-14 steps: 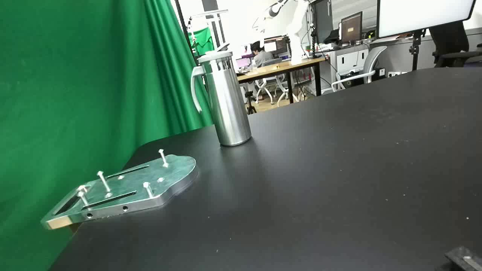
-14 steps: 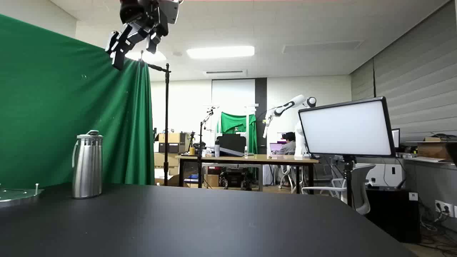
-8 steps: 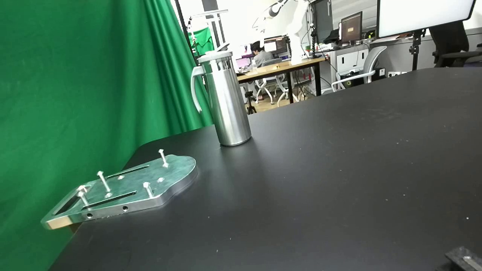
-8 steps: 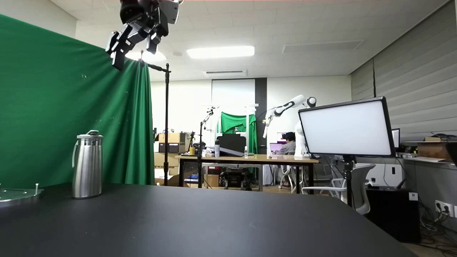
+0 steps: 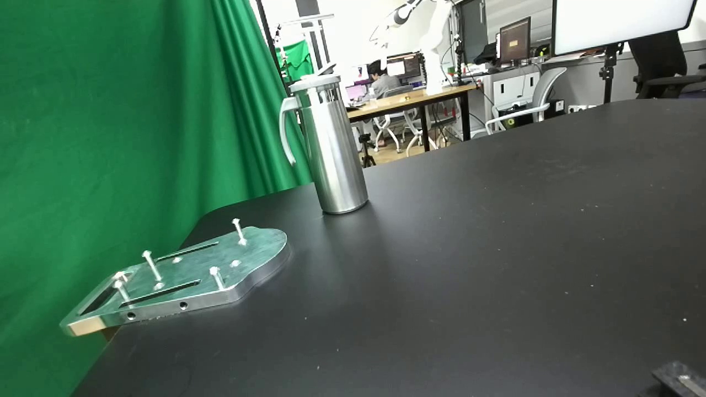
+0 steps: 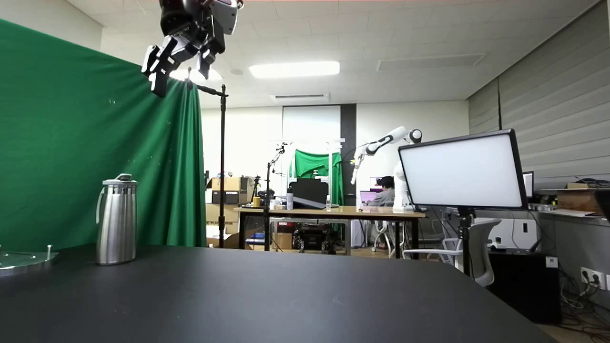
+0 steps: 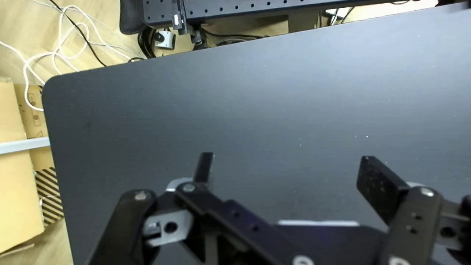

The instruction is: Close the lid of the flask

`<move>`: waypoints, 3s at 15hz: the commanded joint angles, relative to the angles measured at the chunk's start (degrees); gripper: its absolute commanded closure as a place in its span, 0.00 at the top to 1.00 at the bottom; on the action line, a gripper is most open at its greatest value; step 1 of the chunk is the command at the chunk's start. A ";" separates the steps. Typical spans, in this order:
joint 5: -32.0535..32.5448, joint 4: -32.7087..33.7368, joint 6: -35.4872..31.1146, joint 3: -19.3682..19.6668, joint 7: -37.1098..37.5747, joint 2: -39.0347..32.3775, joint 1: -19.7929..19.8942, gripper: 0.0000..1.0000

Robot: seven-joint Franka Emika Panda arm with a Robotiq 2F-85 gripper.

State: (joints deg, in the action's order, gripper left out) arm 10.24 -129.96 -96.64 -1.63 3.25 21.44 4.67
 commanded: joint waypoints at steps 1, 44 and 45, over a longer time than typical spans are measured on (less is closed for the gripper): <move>-0.78 4.78 -2.65 -0.60 0.09 -5.65 -2.85 1.00; -2.77 45.70 -23.33 -11.11 -2.68 -47.61 -22.43 0.00; -3.01 46.71 -22.15 -11.04 -2.79 -48.55 -22.56 0.00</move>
State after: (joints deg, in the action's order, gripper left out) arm 8.17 -87.83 -121.11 -13.23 1.31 -23.91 -17.20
